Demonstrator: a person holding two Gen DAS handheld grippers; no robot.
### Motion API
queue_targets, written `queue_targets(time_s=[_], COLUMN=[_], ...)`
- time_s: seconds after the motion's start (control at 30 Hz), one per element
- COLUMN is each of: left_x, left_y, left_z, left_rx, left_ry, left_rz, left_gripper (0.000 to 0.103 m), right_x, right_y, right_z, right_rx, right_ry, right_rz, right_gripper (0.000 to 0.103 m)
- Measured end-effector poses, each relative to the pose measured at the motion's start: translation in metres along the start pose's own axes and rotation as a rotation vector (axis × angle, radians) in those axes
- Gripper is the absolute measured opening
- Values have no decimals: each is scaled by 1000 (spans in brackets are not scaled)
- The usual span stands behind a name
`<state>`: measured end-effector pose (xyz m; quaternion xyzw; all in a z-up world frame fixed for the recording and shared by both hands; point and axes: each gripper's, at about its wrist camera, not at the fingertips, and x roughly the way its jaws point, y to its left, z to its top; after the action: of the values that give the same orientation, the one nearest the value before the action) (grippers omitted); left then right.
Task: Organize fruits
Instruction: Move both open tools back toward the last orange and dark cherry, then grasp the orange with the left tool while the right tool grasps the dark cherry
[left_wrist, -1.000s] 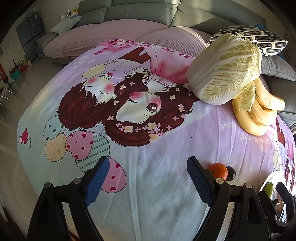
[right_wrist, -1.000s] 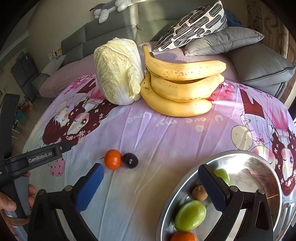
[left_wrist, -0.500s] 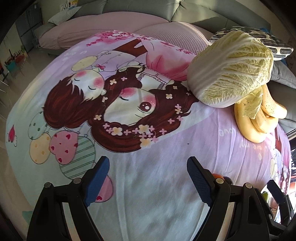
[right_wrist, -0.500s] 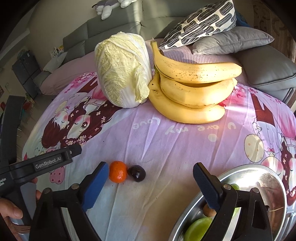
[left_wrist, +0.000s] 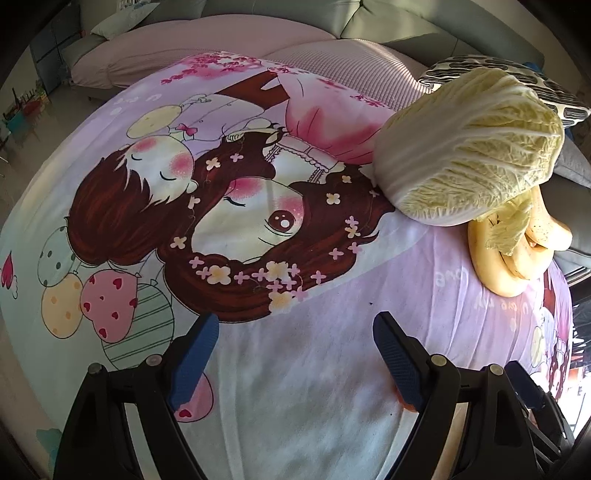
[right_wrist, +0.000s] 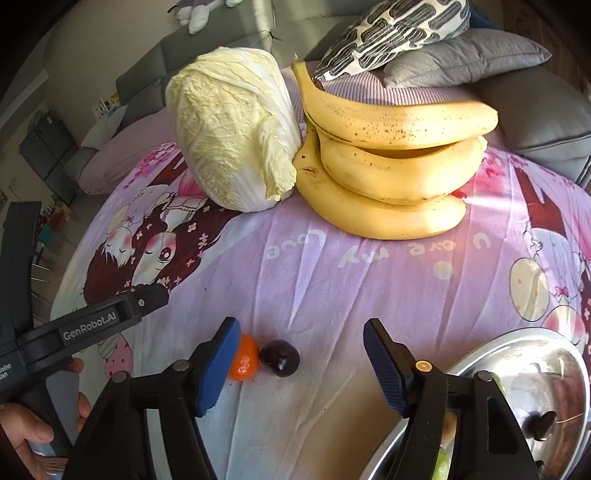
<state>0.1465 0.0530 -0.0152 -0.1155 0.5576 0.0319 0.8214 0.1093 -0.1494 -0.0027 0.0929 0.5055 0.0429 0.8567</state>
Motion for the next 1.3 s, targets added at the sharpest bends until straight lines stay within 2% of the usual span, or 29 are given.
queue_targets(time_s=[0.2, 0.33, 0.57, 0.83, 0.9, 1.07, 1.3], left_x=[9, 12, 9, 21, 25, 32, 39], left_y=[-7, -16, -36, -65, -74, -85, -89], left_z=[-3, -7, -15, -28, -31, -37, -40], left_rx=[20, 47, 90, 118, 133, 146, 121], left_ry=[45, 70, 85, 148, 161, 180, 196], left_rz=[-71, -117, -190, -285, -293, -302, -319], left_gripper=[84, 76, 75, 75, 66, 54, 51], right_x=[17, 15, 10, 8, 7, 5, 4], right_y=[-3, -4, -11, -16, -18, -20, -20], right_z=[-5, -8, -10, -15, -16, -17, -18], right_rx=[33, 32, 49, 42, 44, 44, 39], right_ry=[65, 64, 61, 72, 72, 72, 76], right_rz=[17, 1, -10, -32, -36, -39, -41], right_gripper=[51, 51, 51, 51, 51, 51, 51])
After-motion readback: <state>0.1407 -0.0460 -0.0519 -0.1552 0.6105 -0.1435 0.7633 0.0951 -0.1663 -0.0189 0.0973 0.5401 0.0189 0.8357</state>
